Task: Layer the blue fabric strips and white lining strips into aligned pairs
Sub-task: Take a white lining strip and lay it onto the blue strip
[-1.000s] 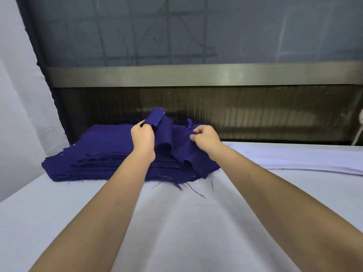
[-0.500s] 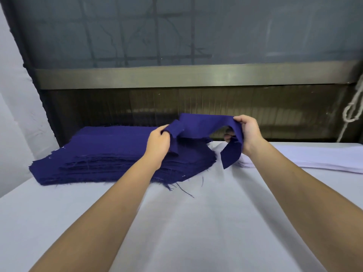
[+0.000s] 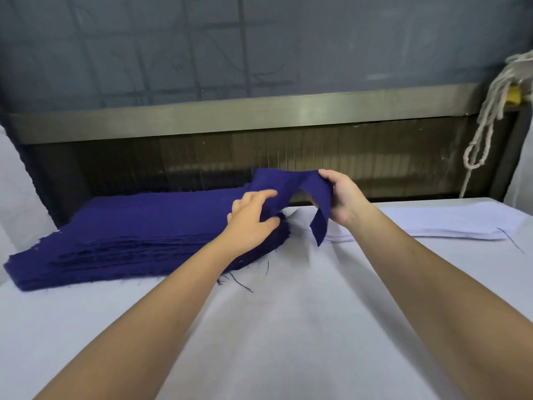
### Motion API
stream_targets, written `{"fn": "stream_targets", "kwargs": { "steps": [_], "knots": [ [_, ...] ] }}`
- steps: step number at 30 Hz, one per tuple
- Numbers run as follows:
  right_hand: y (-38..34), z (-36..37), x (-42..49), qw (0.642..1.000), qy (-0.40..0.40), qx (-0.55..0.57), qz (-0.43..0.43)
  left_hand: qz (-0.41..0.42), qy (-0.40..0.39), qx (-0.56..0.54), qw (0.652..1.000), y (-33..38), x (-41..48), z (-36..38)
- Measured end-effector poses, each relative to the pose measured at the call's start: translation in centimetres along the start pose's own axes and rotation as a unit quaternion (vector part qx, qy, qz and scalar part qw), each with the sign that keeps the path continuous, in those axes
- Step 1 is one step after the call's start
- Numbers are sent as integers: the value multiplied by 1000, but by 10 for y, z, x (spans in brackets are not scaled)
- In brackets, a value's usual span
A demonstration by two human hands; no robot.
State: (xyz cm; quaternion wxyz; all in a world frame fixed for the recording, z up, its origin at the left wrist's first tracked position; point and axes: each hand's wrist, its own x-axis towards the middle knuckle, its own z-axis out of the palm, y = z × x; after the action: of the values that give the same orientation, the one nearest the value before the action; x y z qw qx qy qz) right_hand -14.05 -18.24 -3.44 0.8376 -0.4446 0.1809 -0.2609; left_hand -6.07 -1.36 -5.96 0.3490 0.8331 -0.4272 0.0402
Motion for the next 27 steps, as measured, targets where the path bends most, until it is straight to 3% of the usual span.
{"fn": "stream_targets", "kwargs": {
  "steps": [4, 6, 9, 14, 18, 22, 25, 27],
  "knots": [
    [4, 9, -1, 999, 31, -40, 2, 145, 27, -104, 984, 25, -15, -2],
    [6, 14, -2, 998, 47, -47, 8, 215, 19, -19, 976, 32, -16, 0],
    [7, 20, -4, 998, 48, -50, 14, 256, 104, 150, 949, 35, -11, 7],
    [10, 19, -5, 999, 8, 14, 52, 165, 185, 105, 963, 34, -3, 9],
    [19, 13, -5, 998, 10, 40, 45, 74, 157, -116, 978, 36, -3, 2],
    [29, 19, -3, 994, -79, -73, -9, 28, 140, -286, 947, 46, -7, -12],
    [28, 33, -7, 965, -102, -233, -66, 14, 146, -336, 931, 50, -8, -26],
    [20, 48, -8, 950, -116, -276, -92, 6, 147, -349, 925, 50, -7, -32]
  ]
}}
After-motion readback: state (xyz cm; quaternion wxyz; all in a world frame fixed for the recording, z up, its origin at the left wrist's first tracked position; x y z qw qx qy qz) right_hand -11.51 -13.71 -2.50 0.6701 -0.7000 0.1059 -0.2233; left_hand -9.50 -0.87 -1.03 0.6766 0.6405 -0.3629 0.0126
